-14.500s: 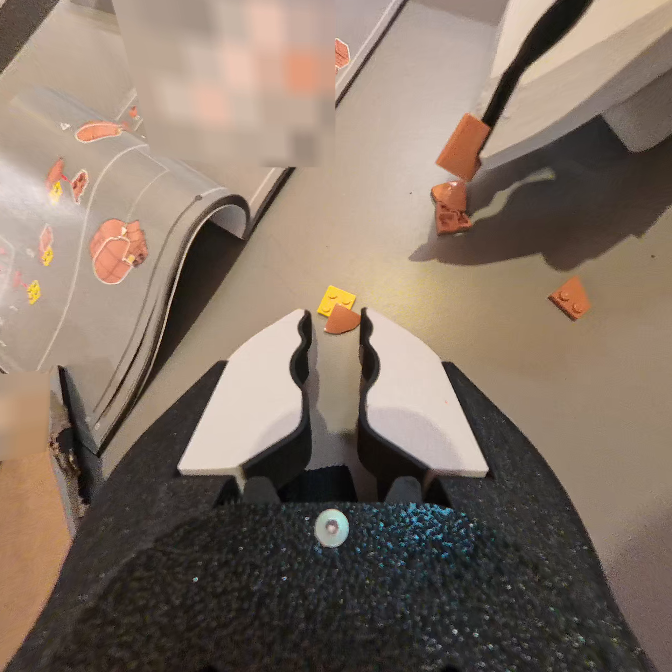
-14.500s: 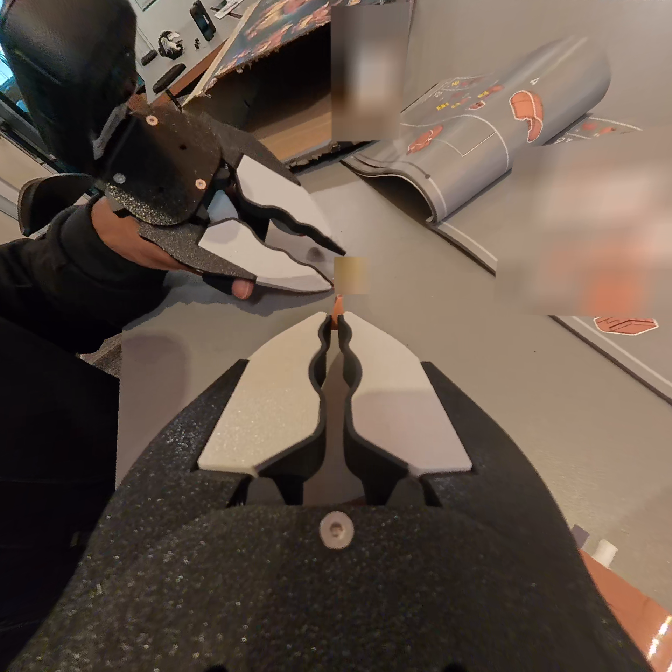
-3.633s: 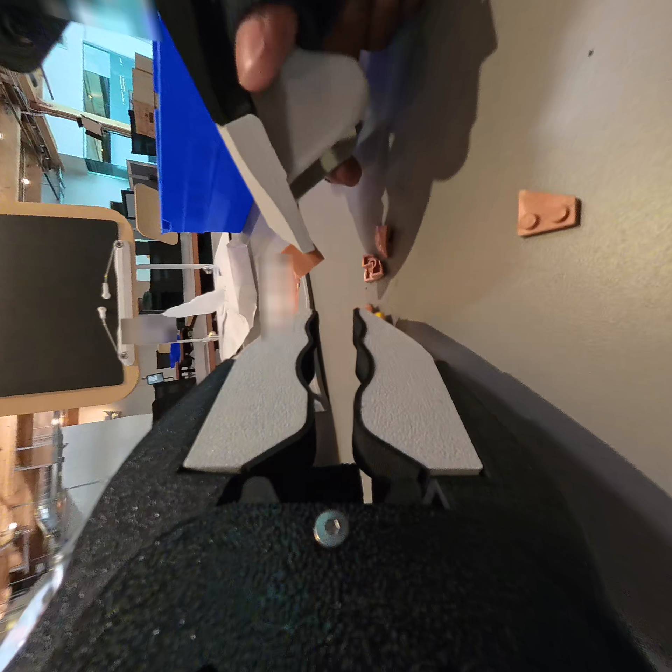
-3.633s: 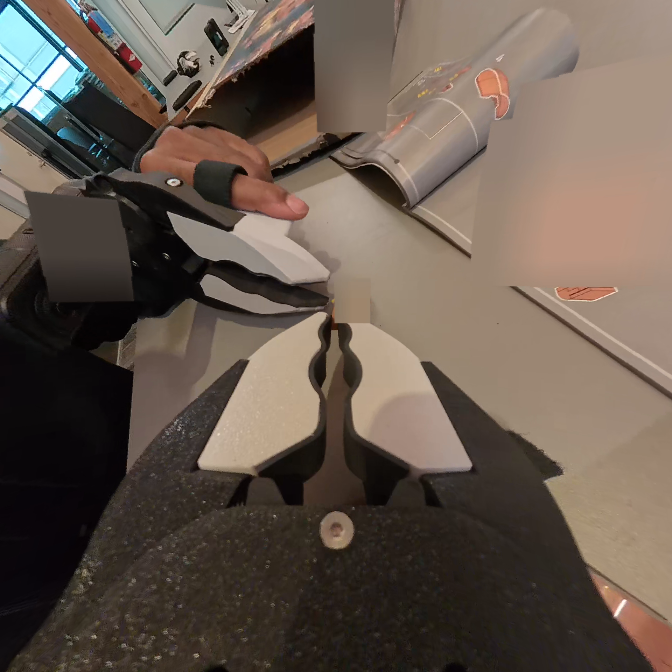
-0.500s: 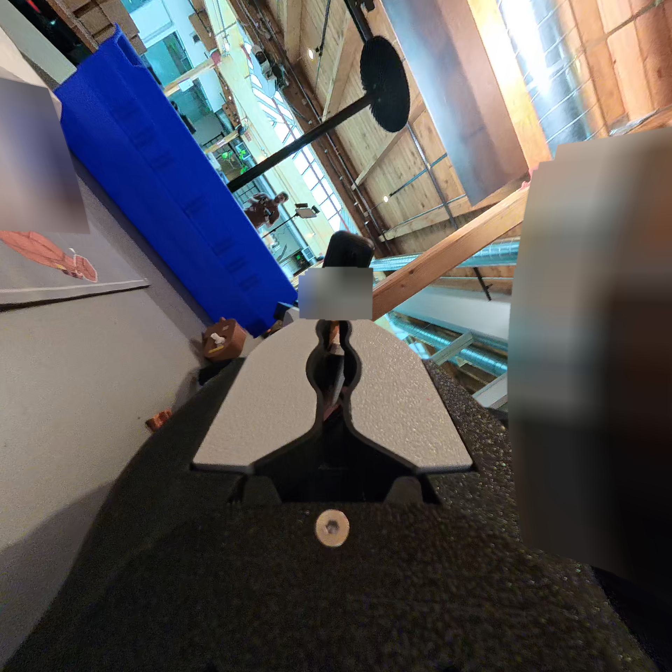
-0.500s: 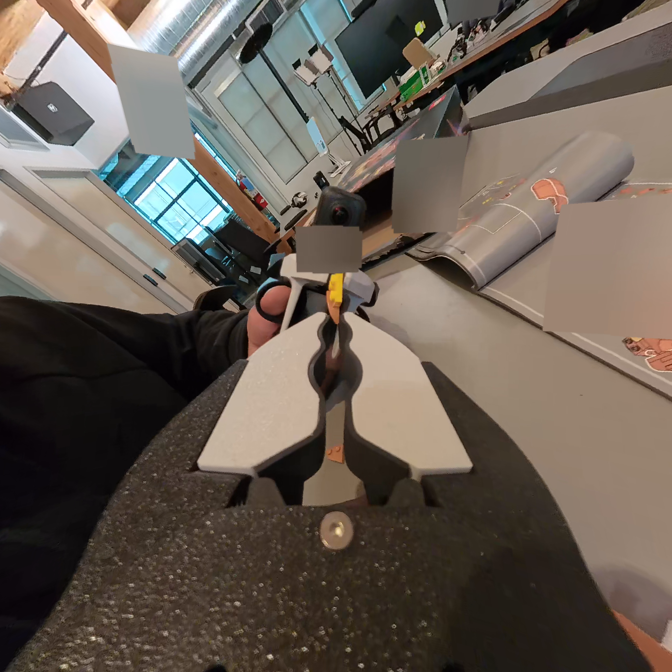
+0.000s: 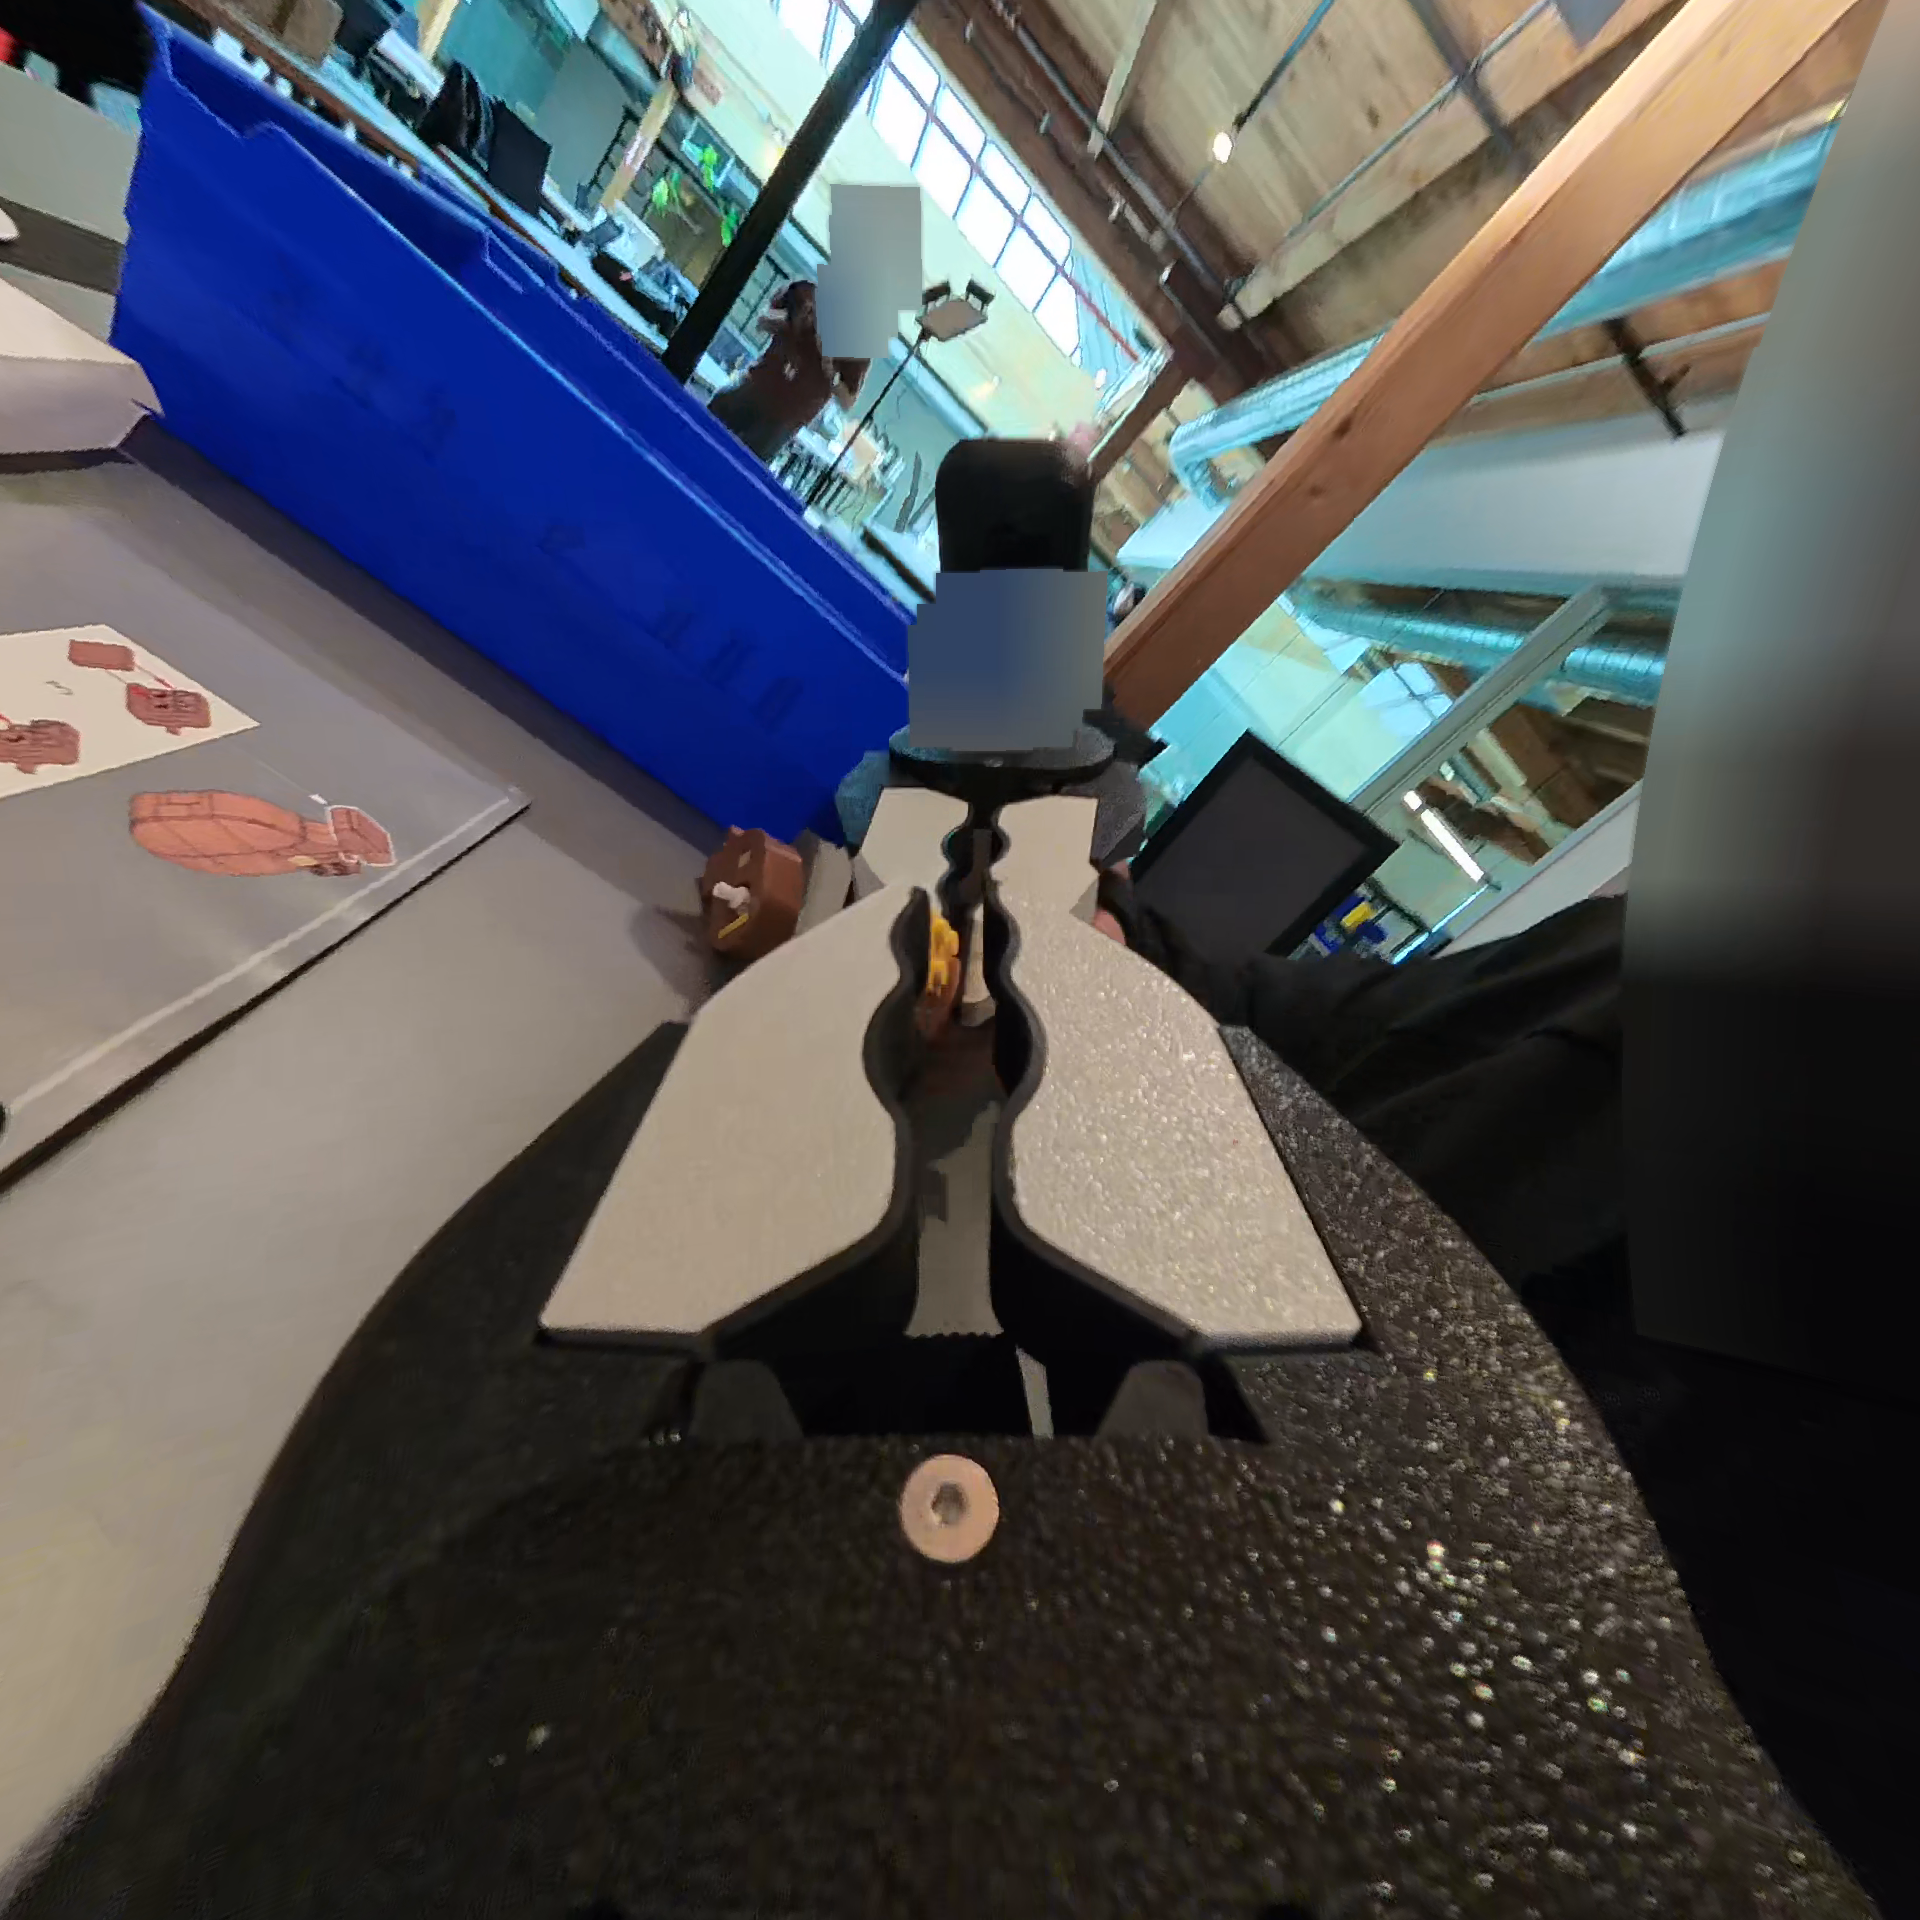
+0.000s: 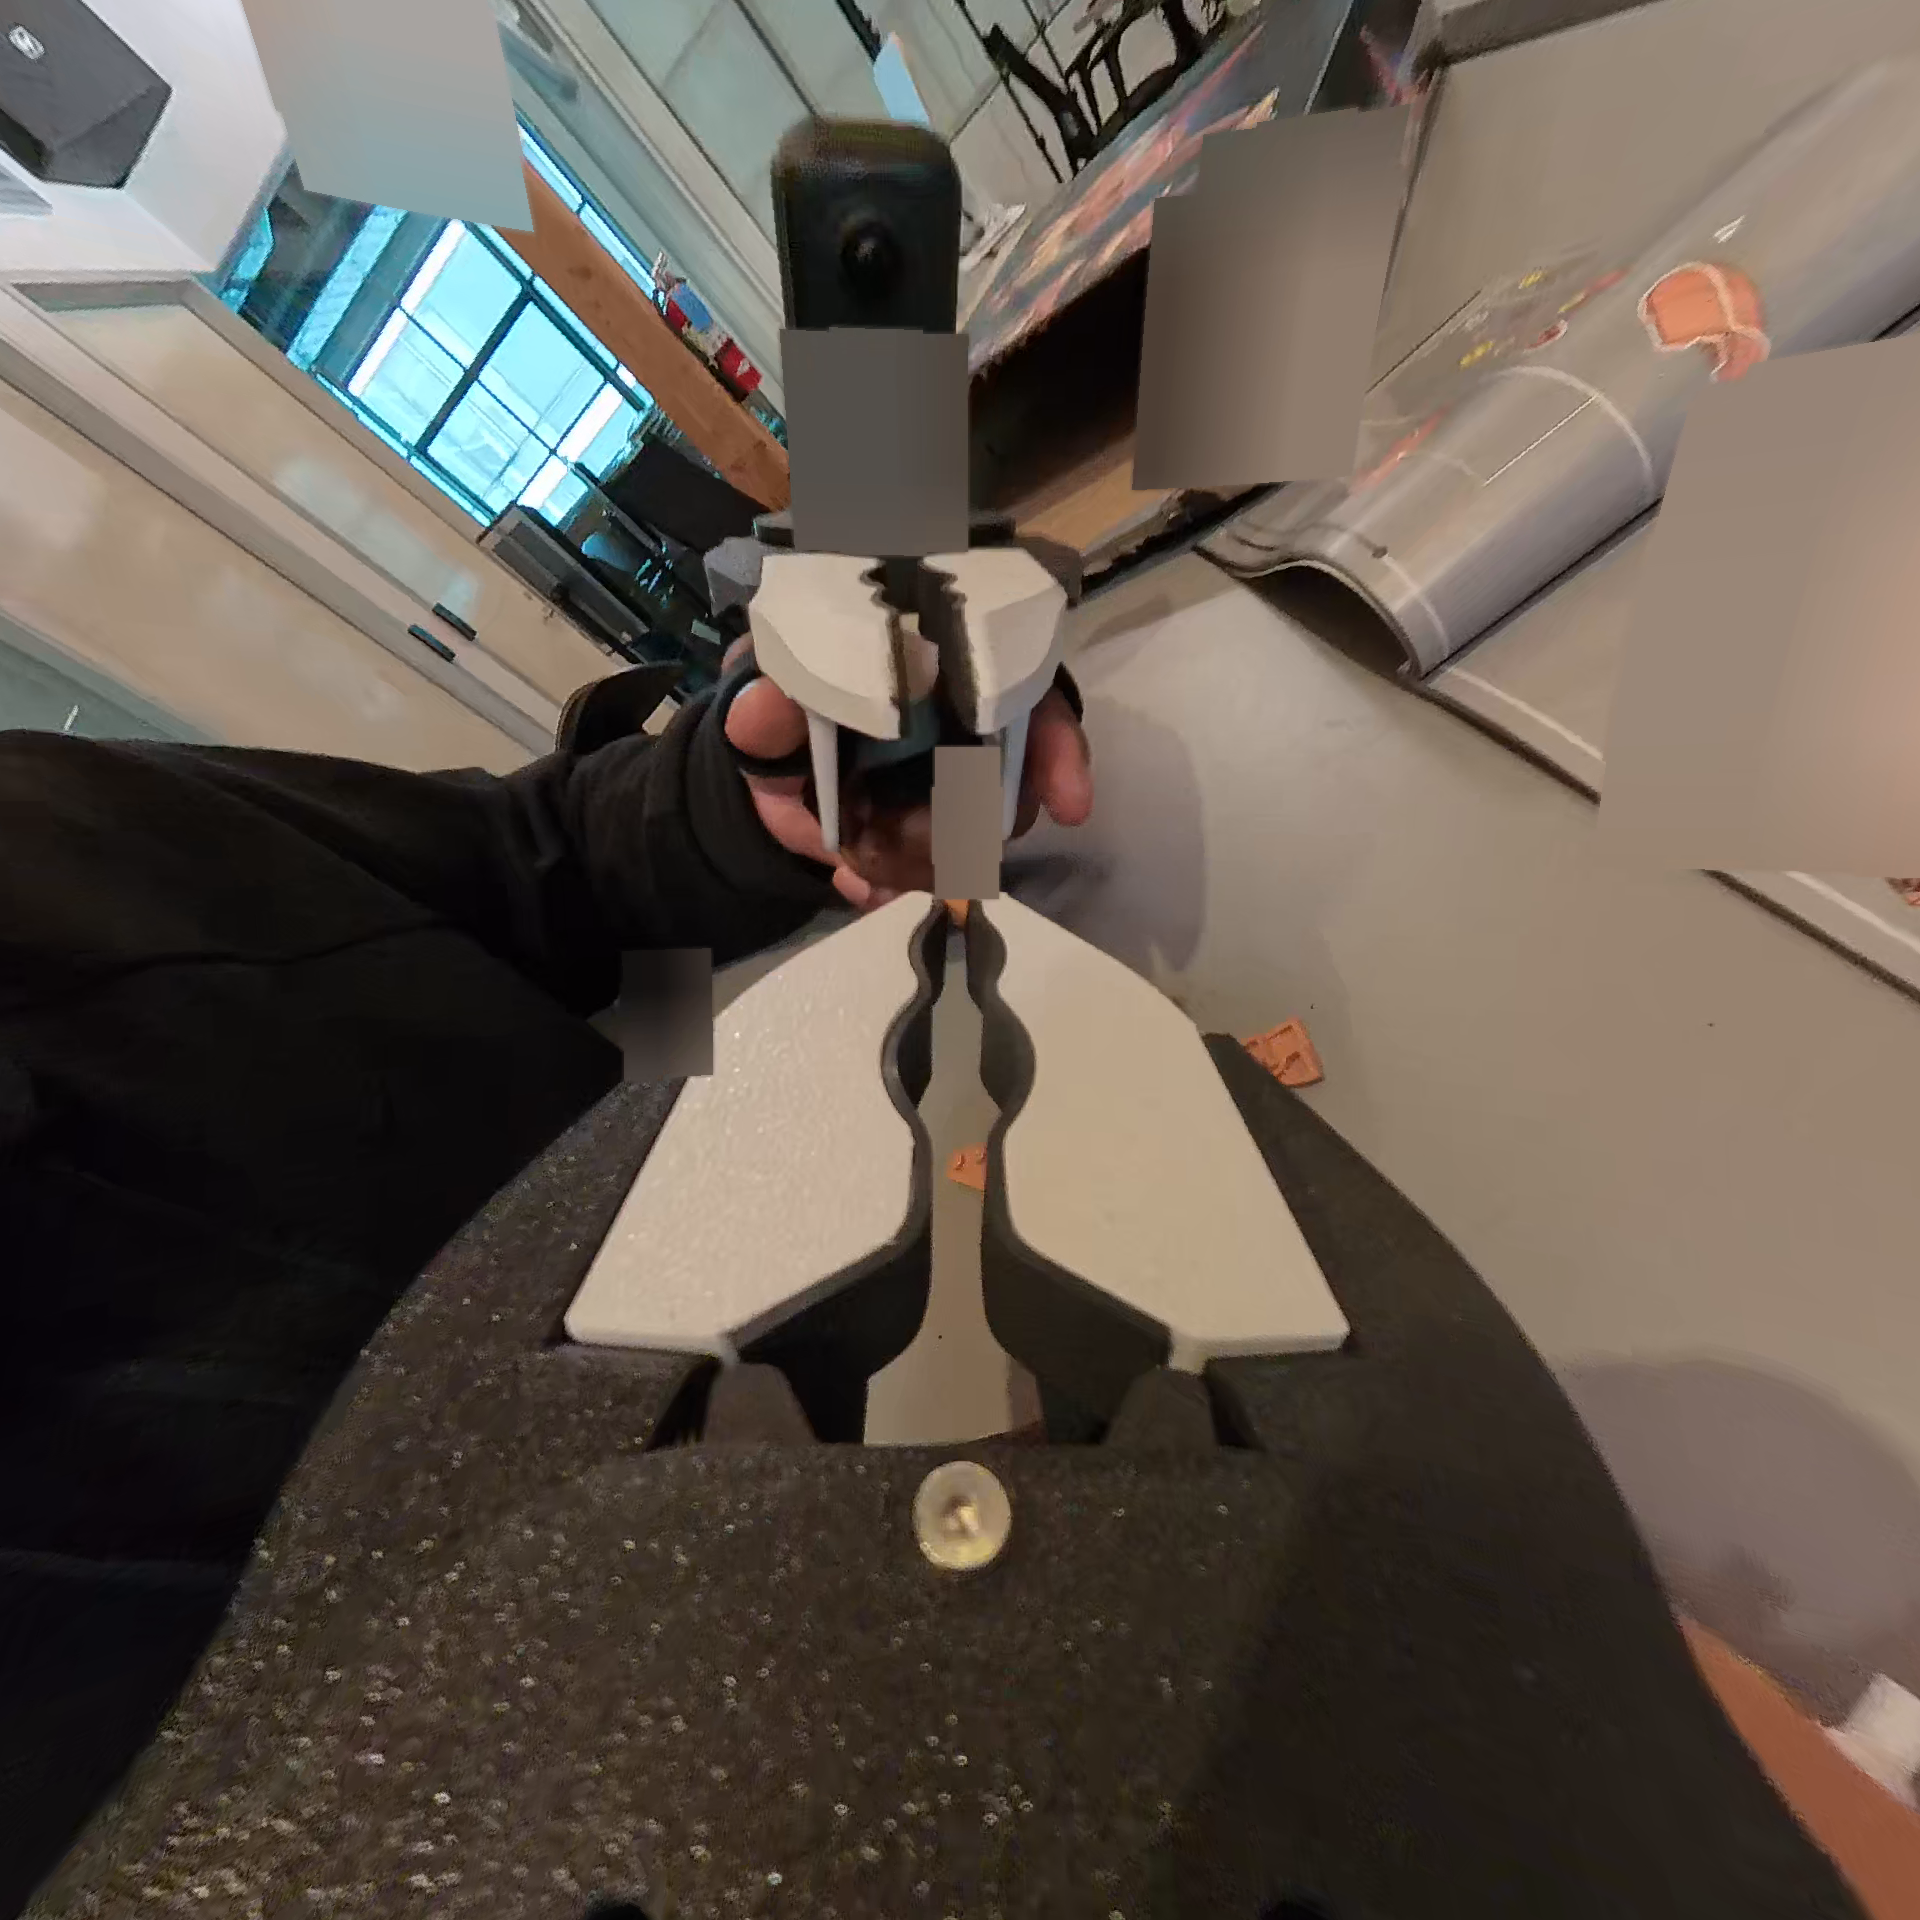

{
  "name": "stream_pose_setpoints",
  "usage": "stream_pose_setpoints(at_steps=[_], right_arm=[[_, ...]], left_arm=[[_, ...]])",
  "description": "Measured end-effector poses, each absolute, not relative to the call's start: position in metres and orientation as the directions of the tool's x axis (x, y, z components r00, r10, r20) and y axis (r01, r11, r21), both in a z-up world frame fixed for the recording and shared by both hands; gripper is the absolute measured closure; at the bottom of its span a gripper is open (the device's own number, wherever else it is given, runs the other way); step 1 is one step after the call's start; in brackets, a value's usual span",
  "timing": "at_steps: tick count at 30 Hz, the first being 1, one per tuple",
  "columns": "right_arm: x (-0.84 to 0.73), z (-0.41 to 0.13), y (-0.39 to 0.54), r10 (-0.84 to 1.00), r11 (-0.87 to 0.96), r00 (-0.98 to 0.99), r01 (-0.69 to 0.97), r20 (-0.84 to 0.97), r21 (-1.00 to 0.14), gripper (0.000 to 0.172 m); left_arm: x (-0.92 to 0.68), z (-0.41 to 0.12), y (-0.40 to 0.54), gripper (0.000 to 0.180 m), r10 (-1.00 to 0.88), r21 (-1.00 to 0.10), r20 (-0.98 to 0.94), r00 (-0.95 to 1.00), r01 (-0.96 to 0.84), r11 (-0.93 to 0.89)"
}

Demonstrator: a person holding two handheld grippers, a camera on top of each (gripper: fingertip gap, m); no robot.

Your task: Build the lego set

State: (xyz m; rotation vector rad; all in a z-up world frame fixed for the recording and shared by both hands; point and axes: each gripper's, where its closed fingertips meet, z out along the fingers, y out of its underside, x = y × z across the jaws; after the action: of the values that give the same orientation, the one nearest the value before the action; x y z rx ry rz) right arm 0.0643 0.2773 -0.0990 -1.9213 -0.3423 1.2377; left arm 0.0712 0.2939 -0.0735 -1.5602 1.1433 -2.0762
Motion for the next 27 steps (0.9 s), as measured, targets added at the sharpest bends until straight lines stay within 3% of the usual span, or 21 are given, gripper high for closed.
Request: stream_pose_setpoints(at_steps=[7,27], right_arm=[[0.057,-0.103,0.271,0.622,-0.652,0.468,-0.135,-0.628,-0.746,0.169],[0.056,-0.103,0.267,0.642,-0.654,0.451,-0.100,-0.620,-0.750,0.169]], left_arm=[[0.067,-0.092,0.275,0.169,-0.706,-0.796,0.601,-0.376,-0.365,-0.483],[0.063,-0.093,0.270,0.175,-0.642,-0.763,0.645,-0.415,-0.396,-0.511]])
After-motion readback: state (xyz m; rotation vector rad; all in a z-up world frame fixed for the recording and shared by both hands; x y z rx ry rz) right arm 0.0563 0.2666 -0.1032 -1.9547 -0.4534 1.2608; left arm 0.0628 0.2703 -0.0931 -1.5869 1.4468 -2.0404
